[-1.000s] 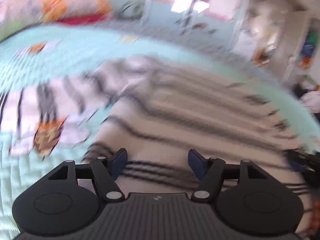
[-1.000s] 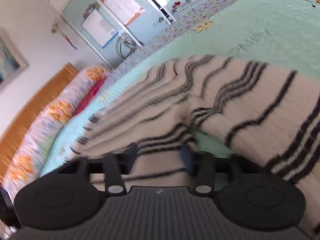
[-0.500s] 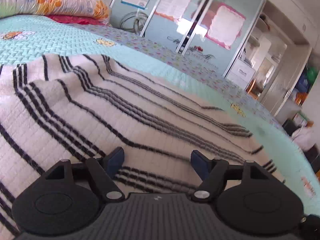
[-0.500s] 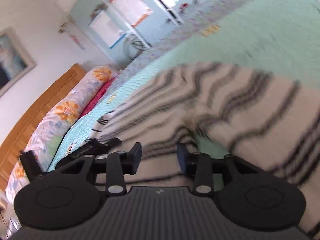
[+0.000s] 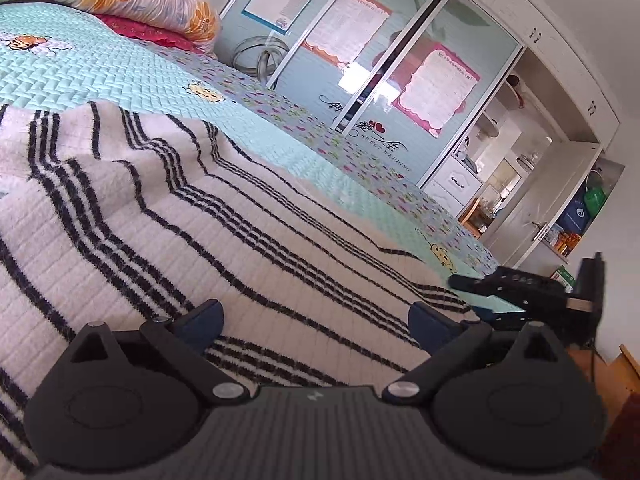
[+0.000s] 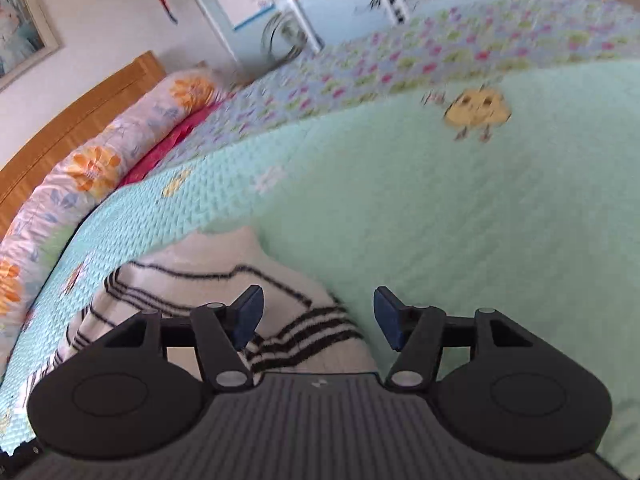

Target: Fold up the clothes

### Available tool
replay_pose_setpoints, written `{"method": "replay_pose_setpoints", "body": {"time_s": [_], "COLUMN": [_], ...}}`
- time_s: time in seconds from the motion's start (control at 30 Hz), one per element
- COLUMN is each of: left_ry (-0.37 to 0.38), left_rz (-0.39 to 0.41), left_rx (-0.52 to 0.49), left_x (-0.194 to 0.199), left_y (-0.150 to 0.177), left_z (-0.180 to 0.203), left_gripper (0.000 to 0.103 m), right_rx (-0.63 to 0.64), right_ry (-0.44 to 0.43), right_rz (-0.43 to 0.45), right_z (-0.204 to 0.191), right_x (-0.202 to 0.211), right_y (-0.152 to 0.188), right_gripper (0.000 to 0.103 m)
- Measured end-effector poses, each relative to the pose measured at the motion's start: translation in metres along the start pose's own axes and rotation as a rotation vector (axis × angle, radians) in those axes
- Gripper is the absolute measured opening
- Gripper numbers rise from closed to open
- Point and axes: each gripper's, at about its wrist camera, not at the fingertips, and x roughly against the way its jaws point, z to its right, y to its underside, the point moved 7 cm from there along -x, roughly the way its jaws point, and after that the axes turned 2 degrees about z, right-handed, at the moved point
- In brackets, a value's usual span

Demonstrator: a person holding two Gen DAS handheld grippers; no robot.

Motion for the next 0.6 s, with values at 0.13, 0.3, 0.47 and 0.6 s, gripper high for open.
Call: {"method": "replay_pose_setpoints", "body": {"time_s": [0.13, 0.3, 0.47, 0.6], "left_ry": [-0.001, -0.005, -0.005, -0.005], "left_rz": [-0.001, -0.001, -0.002, -0.004], "left_rx": [-0.003, -0.006, -0.006, -0.005], "left_x": [-0.001, -0.001, -0.001, -0.001], "left_y": [0.000, 0.000, 0.000, 0.000], "left_z": [0.000, 0.000, -0.001, 0.000], "left_gripper": [0.103, 0.103, 0.103, 0.103], "right_rx": [0.030, 0.070, 0.259, 0.393], "right_ry": [-0.018, -0.020, 0.080, 0.212], "right_rz": [-0.023, -0.051, 0.025, 0.076], "right_z": [-0.002, -0.009, -0.036, -0.040], "right_x": [-0.005, -0.004, 0.006, 0.007], "right_y": [0.008, 0.012, 0.002, -0.017], "right_gripper": [0.060, 0.024, 0.008, 0.007]}}
